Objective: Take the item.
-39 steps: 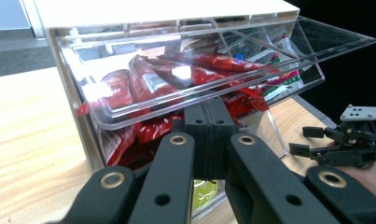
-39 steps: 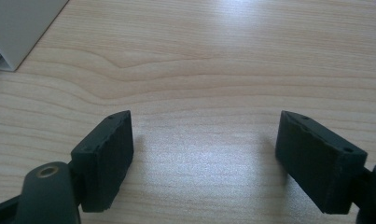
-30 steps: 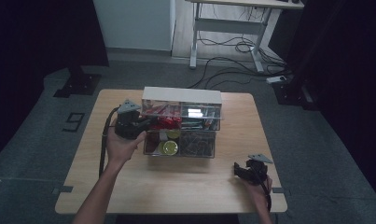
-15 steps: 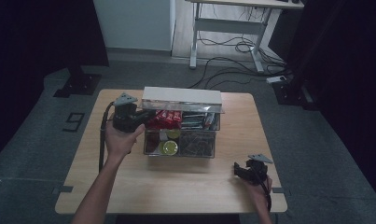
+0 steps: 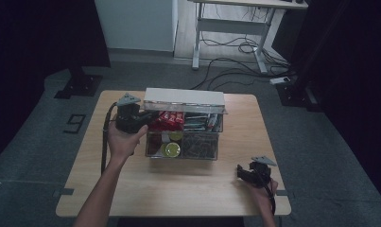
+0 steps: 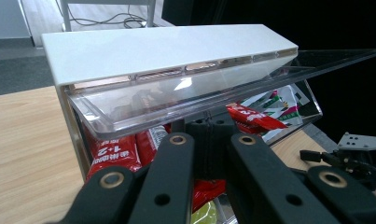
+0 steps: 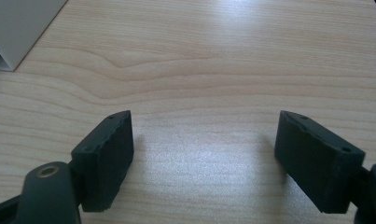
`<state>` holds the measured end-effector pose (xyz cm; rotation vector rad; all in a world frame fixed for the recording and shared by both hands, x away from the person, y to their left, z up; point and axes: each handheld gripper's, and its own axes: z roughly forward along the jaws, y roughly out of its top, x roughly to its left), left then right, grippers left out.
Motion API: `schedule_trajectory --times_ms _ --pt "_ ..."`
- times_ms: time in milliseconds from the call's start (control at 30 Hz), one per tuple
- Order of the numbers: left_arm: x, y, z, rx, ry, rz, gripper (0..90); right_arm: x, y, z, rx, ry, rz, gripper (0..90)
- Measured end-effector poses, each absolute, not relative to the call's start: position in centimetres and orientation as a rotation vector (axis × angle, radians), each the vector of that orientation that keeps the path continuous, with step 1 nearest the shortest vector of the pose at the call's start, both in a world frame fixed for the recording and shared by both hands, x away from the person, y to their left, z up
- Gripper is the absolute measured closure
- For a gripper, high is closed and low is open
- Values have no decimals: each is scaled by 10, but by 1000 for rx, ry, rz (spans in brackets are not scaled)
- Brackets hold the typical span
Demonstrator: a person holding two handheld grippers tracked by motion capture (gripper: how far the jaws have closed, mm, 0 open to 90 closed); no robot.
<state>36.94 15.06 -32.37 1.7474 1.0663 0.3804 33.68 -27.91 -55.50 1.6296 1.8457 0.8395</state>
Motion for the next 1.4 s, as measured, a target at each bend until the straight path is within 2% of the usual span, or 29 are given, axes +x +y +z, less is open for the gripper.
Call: schedule_trajectory --times_ms 333,1000,1400 --pt "371 152 -326 1733 1063 363 895 332 -270 -547 1586 1875 876 217" --pt "373 148 -329 1732 1061 342 895 323 -259 -470 1465 1776 1214 279" --pt "374 145 -329 1736 1069 336 894 324 -253 -426 1371 1758 1307 396"
